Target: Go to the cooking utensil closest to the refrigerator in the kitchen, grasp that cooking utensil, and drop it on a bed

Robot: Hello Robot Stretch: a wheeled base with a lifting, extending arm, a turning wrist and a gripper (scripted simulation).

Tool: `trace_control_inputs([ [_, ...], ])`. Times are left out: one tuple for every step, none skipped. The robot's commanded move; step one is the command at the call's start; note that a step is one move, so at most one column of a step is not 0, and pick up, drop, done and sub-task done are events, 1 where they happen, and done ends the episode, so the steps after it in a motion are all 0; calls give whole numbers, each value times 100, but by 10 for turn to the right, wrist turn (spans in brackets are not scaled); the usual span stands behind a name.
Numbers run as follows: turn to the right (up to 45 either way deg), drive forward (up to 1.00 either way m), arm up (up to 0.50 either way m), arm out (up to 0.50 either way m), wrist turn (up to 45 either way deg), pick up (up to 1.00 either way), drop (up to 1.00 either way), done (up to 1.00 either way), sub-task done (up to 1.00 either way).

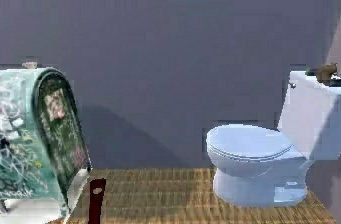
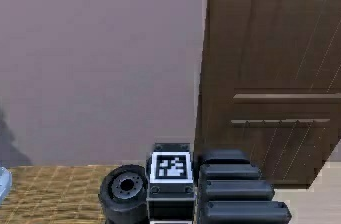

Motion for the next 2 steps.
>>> trace_control_inputs([
  [-450,0,0,0,0,0,0,0,0],
  [-180,0,0,0,0,0,0,0,0],
])
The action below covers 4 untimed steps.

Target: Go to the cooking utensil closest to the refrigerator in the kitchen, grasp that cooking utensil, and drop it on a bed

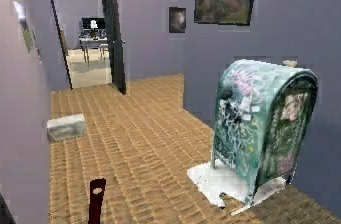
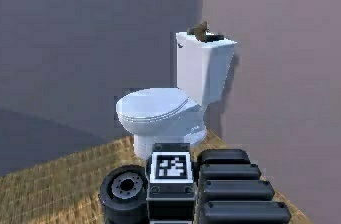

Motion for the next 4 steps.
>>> trace_control_inputs([
  [0,45,0,0,0,0,0,0,0],
  [-180,0,0,0,0,0,0,0,0],
  [0,100,0,0,0,0,0,0,0],
  [-30,0,0,0,0,0,0,0,0],
])
